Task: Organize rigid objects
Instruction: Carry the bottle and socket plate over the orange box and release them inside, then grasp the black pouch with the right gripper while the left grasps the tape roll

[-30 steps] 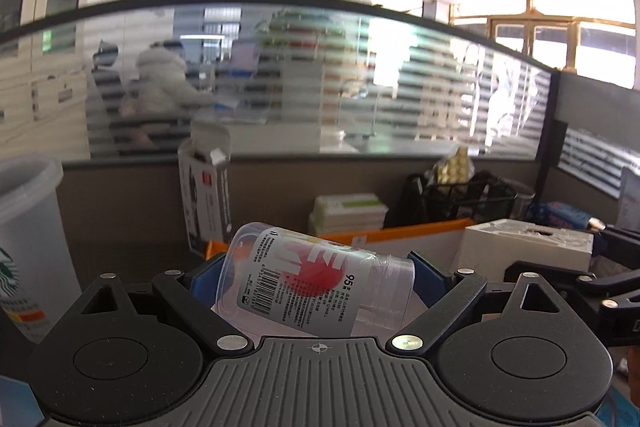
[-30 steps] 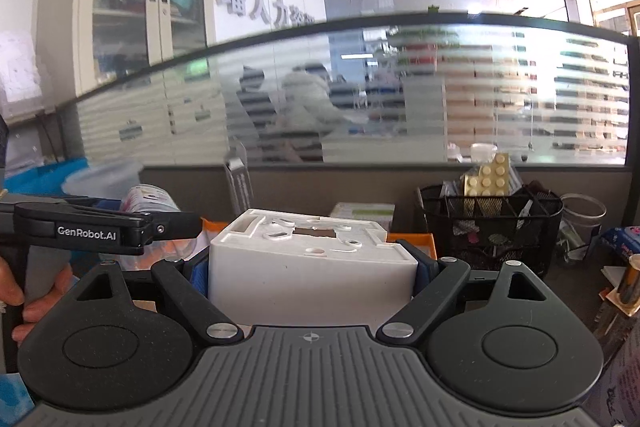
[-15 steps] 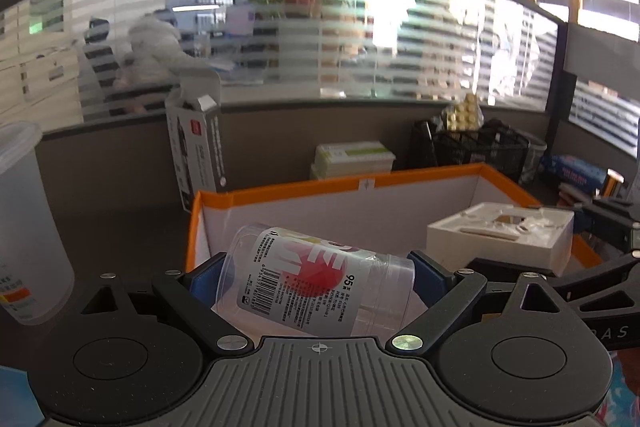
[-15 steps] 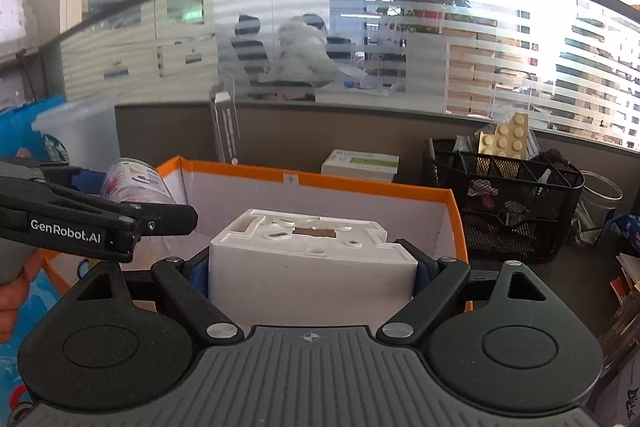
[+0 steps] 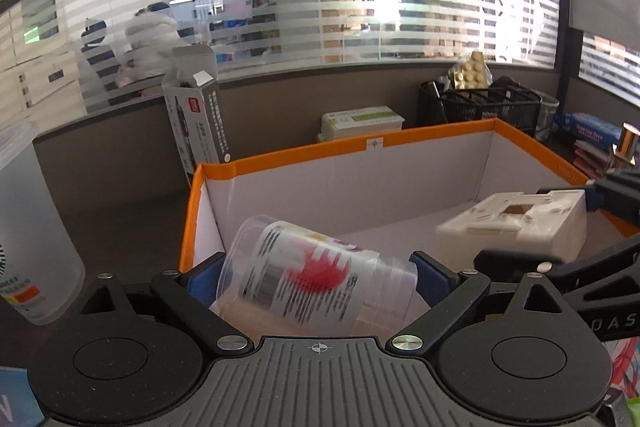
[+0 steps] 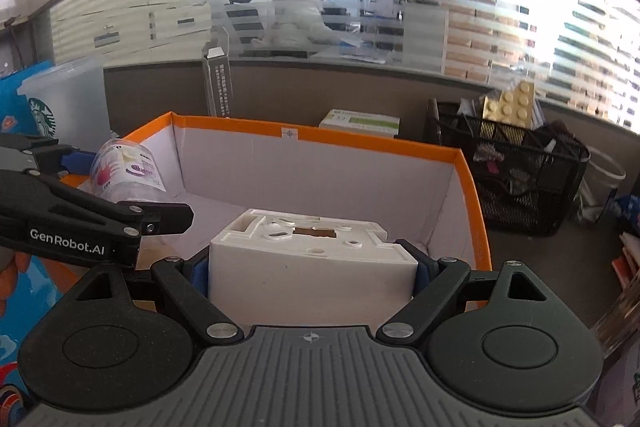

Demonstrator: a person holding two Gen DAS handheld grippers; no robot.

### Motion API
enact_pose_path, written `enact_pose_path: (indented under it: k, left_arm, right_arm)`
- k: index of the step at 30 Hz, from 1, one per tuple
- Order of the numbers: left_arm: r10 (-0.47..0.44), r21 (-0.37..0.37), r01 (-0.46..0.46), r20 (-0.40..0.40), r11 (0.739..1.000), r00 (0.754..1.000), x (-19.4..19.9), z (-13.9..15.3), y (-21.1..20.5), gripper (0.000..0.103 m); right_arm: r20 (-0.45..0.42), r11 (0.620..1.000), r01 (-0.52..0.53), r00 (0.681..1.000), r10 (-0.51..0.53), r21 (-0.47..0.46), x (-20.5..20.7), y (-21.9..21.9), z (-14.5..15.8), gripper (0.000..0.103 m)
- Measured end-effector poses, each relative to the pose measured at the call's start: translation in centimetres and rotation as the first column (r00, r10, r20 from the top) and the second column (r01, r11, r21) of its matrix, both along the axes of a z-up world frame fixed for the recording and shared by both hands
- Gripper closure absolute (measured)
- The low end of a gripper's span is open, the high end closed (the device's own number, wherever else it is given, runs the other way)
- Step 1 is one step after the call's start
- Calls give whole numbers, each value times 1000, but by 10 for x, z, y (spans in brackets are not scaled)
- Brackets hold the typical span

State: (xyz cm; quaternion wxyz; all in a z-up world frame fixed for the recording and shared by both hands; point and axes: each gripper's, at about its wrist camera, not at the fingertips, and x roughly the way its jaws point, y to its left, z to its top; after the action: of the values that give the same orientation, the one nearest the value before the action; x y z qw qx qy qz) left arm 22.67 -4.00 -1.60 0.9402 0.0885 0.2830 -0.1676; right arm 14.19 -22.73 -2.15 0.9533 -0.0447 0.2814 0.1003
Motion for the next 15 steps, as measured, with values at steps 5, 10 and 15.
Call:
enact_pose_path:
  k: [5, 10, 15]
  left_arm:
    - [27, 10, -27, 7, 1000, 1000, -11, 10, 3, 0]
    - [41, -8, -41, 49, 999, 998, -36, 32, 16, 0]
    - [29, -64, -21, 127, 998, 991, -85, 42, 47, 0]
  right_arm:
    - [31, 999, 2, 1000, 0, -49, -14, 4, 12, 16]
    - [98, 999, 16, 995, -13, -28, -44, 2, 38, 13]
    - [163, 1000, 11, 987, -7, -21, -96, 2, 50, 8]
